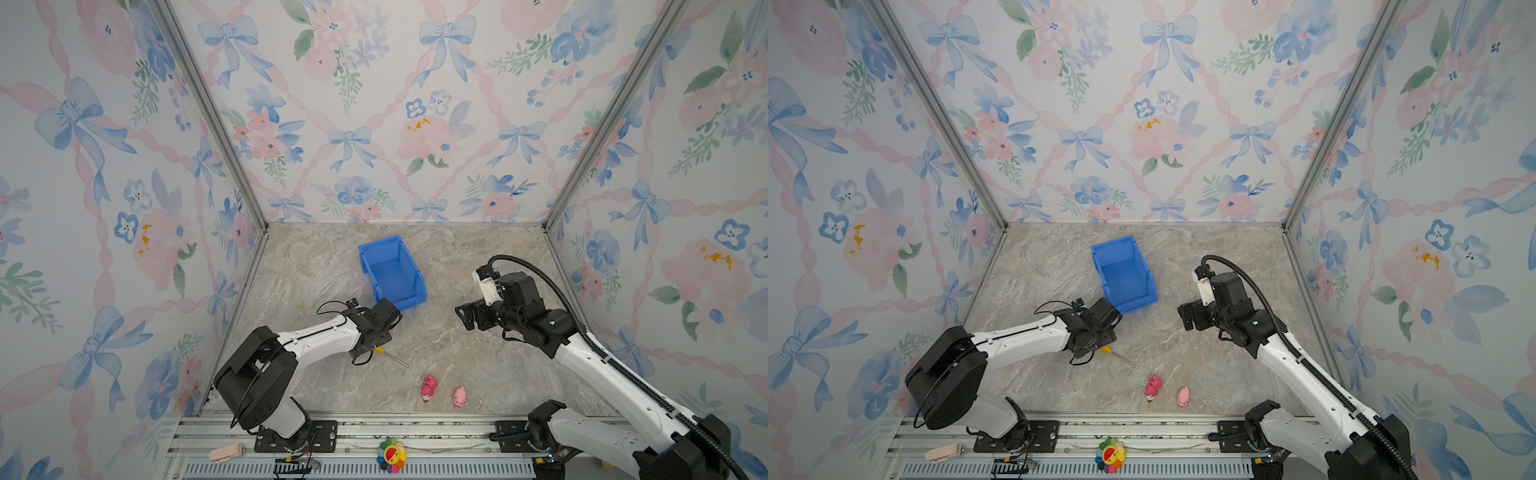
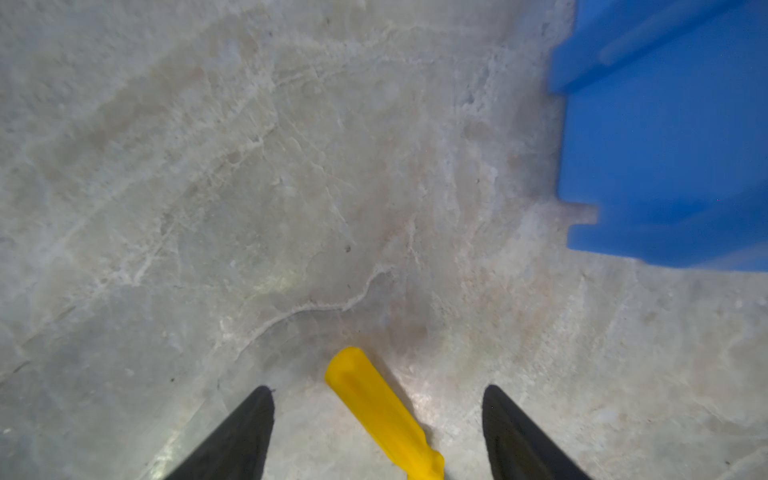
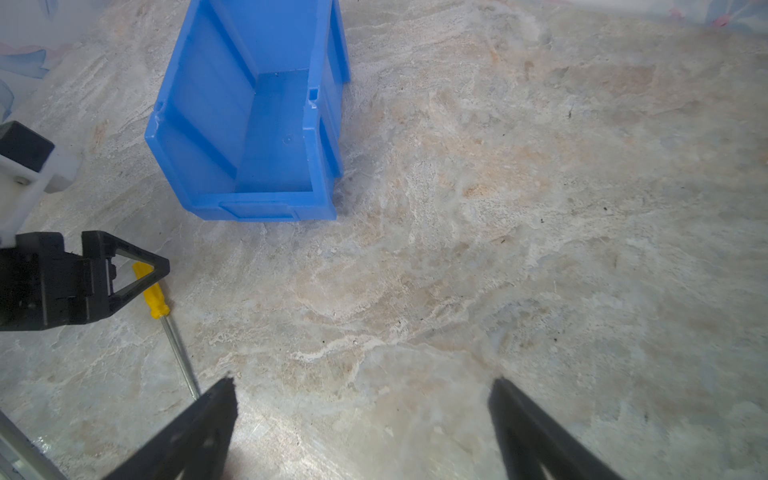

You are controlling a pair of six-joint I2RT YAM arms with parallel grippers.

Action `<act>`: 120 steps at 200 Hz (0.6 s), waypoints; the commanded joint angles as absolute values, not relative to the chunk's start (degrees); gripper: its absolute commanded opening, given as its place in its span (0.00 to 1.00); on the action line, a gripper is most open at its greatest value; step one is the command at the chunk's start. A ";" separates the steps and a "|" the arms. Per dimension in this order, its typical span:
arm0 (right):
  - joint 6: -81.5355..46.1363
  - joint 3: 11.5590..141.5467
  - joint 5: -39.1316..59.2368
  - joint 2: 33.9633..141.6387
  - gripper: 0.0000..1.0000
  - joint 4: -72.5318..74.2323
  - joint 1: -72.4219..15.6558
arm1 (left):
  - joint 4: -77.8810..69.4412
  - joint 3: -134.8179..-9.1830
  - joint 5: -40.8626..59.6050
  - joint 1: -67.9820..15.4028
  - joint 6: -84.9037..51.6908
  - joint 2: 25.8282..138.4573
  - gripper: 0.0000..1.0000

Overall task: Put the screwdriver in the bin
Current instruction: 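Lower the left gripper and close it on the yellow screwdriver handle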

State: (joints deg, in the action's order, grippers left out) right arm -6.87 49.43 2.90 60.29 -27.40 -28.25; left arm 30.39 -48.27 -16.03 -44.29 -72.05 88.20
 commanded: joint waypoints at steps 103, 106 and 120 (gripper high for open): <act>-6.77 48.14 1.27 57.01 0.97 -28.30 -28.47 | 33.11 -49.52 -16.26 -46.76 -74.43 94.14 0.43; -6.75 48.08 1.10 56.84 0.97 -28.30 -28.46 | 33.18 -49.44 -16.19 -46.70 -74.44 94.14 0.42; -6.67 47.88 0.45 56.28 0.97 -28.48 -28.32 | 33.05 -49.39 -16.34 -46.85 -74.60 94.18 0.33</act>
